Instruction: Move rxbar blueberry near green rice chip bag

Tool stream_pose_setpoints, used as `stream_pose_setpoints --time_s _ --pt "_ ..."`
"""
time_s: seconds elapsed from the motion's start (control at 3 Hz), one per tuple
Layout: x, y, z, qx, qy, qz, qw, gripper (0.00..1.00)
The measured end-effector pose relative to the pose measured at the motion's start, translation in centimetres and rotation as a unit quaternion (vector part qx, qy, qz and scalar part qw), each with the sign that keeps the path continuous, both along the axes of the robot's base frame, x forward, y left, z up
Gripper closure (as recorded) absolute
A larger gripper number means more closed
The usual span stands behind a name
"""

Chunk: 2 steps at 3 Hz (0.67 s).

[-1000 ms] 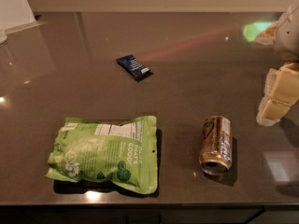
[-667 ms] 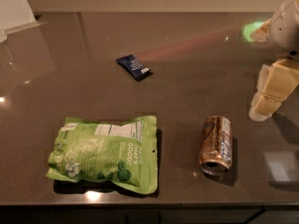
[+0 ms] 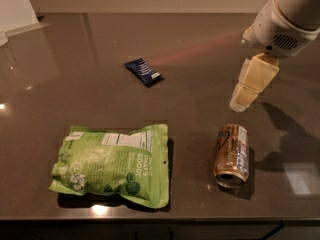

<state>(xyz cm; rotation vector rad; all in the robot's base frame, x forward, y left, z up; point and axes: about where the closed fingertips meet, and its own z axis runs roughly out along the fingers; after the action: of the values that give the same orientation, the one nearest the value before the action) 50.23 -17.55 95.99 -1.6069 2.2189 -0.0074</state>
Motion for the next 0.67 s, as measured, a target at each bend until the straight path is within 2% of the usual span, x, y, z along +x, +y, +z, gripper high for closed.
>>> stream_pose_setpoints --time_s 0.33,0.67 --pt "3.7 2.1 -1.1 0.044 0.003 -0.03 0.9986 0.0" --pt "6.7 4.8 -2.4 0.084 0.013 -0.059 0.9946 0.0"
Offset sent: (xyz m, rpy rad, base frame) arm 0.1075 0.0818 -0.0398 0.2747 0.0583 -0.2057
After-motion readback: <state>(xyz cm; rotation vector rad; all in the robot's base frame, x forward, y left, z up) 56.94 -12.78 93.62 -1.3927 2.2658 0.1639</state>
